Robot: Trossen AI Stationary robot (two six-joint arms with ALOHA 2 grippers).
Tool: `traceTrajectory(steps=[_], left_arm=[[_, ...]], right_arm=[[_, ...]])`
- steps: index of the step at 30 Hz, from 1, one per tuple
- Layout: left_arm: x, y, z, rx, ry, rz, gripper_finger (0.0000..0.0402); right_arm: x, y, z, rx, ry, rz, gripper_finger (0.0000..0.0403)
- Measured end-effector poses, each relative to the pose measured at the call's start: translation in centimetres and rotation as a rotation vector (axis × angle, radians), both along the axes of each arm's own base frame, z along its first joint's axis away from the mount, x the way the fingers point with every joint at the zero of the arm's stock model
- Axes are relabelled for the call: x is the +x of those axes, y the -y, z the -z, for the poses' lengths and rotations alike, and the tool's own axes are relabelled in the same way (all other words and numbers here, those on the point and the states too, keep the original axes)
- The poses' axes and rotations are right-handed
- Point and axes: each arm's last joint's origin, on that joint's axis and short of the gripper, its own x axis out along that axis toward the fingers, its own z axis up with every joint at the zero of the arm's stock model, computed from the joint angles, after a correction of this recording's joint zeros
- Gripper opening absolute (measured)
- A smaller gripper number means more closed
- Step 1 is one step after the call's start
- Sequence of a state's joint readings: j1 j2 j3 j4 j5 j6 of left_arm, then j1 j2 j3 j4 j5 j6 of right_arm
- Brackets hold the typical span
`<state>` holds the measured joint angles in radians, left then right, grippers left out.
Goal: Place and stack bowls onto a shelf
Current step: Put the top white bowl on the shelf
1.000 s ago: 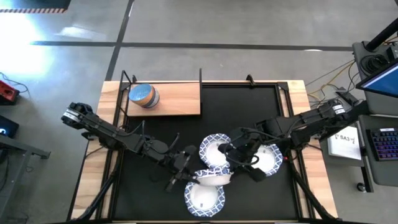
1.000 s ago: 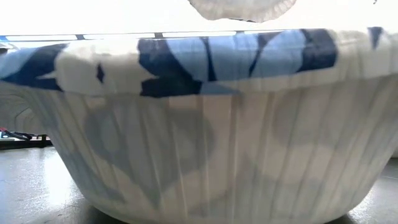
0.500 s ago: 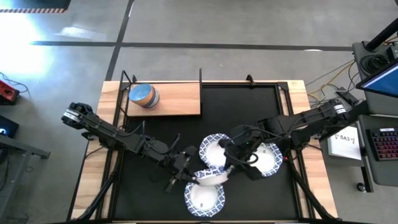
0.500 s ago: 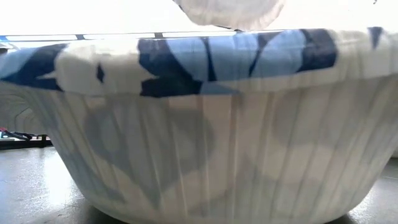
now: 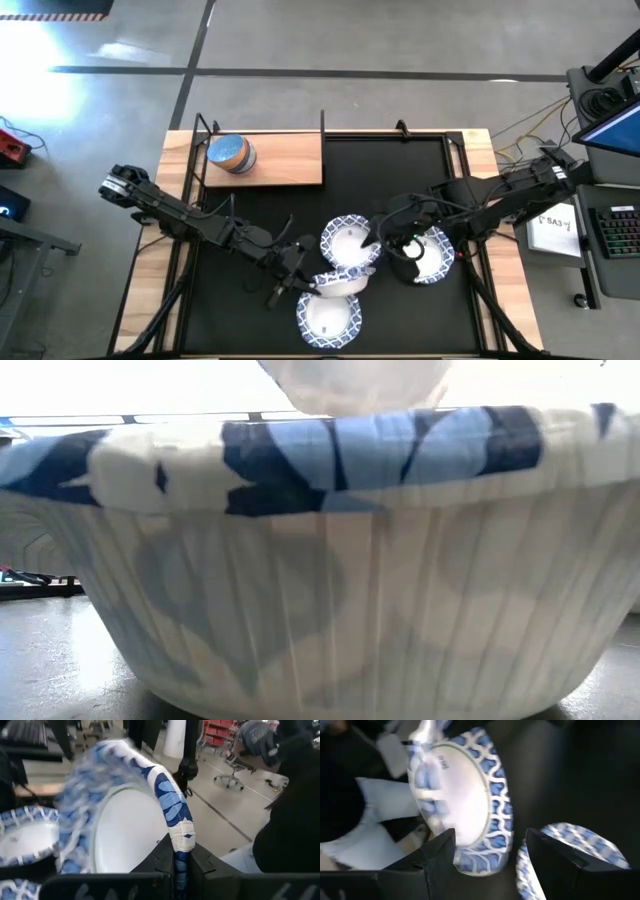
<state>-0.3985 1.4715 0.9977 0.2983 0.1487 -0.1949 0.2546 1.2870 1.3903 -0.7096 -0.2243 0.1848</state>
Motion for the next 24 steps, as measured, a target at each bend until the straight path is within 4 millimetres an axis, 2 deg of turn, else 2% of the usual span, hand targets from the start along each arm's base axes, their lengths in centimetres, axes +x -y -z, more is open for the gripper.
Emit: traceTrajectory(steps=[9, 17, 24], left_arm=[[0.1, -1.1, 1.4, 0.038, -0.157, -0.074, 0.0000], [-0.4, -3.7, 2.0, 0.063, -0.311, -0.205, 0.0000], [-1.6, -6.4, 2.2, 0.120, -0.447, -0.312, 0.0000]], right_arm=[[-2.7, 1.3, -0.5, -0.165, -0.061, 0.161, 0.0236], [-3.2, 1.6, -0.2, -0.183, -0.118, 0.211, 0.0228], [-3.4, 1.6, 0.1, -0.151, -0.171, 0.255, 0.0227]])
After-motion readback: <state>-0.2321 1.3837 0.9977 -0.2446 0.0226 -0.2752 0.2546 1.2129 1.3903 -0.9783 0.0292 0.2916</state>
